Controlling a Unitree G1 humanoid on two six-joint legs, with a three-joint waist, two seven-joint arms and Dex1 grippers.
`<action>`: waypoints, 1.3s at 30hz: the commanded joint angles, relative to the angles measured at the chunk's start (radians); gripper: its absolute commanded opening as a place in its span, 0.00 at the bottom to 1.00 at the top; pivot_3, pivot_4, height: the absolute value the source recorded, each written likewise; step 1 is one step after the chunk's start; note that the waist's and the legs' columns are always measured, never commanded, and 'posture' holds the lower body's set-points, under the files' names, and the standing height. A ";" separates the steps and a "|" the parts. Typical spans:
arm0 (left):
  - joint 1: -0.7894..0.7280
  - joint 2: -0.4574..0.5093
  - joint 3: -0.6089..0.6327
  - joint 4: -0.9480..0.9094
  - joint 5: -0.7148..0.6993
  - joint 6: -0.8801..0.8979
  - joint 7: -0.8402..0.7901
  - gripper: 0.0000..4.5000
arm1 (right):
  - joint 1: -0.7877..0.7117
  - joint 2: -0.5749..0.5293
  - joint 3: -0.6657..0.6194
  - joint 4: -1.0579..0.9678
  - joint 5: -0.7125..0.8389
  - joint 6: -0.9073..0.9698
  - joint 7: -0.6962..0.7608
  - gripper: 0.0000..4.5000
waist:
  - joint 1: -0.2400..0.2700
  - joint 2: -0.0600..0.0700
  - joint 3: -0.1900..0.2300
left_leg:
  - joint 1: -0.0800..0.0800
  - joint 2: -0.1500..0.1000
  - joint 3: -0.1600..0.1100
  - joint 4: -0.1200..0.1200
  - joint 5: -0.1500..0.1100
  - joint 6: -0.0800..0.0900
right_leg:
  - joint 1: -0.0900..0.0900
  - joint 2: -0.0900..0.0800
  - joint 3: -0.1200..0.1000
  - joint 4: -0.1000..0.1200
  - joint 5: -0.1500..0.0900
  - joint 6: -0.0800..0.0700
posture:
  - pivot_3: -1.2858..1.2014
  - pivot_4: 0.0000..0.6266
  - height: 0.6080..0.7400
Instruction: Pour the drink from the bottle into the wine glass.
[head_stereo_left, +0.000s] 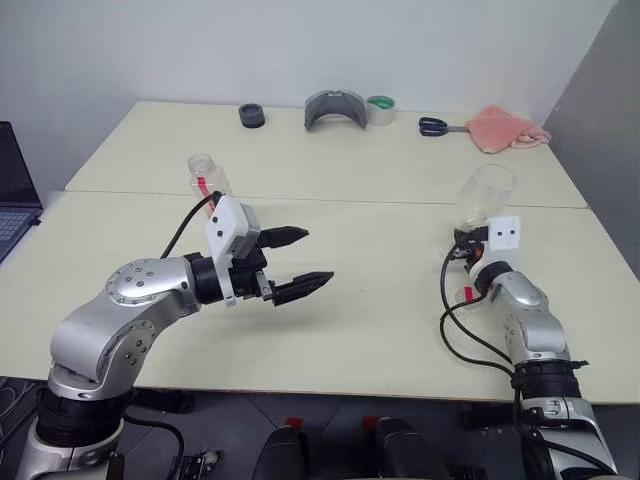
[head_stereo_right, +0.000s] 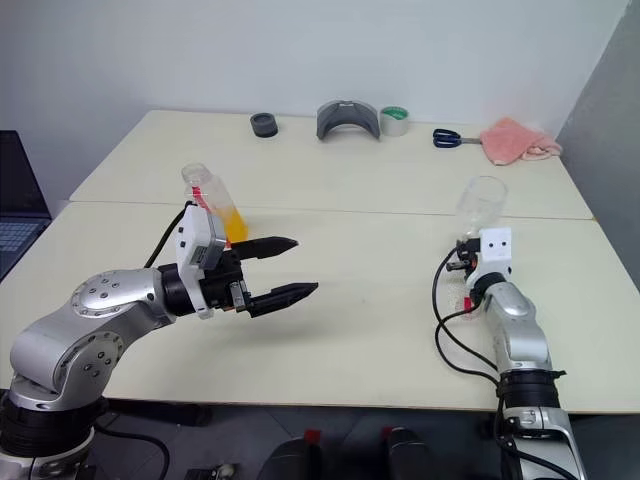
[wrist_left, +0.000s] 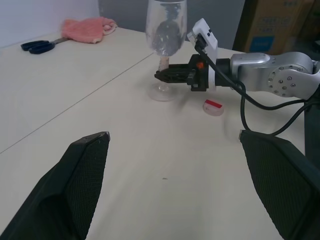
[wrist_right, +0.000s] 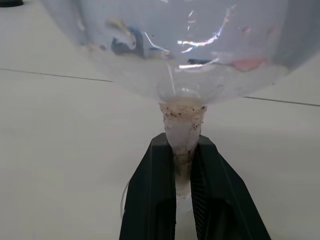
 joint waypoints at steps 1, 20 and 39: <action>0.018 0.024 0.060 -0.041 -0.032 0.000 -0.003 1.00 | -0.054 -0.002 0.054 -0.069 -0.022 -0.025 0.059 0.02 | -0.001 0.000 0.000 | 0.000 0.000 0.000 0.000 0.000 0.000 | 0.000 0.000 0.000 0.000 0.000 0.000 | 0.52 0.24 1.00; 0.615 -0.110 0.392 -0.350 -0.045 -0.058 0.264 1.00 | -0.288 0.176 0.275 0.218 -0.093 -0.120 0.269 0.02 | -0.003 0.001 0.001 | 0.001 -0.002 -0.002 -0.001 0.000 0.000 | 0.000 -0.006 -0.002 0.000 -0.002 -0.003 | 0.52 0.24 1.00; 0.617 -0.089 0.398 -0.332 -0.071 -0.075 0.291 1.00 | -0.285 0.198 0.277 0.368 -0.130 -0.216 0.294 0.47 | -0.015 0.001 0.002 | 0.003 0.001 -0.001 -0.002 0.000 0.000 | 0.001 -0.003 -0.002 0.001 -0.002 -0.003 | 0.52 0.24 1.00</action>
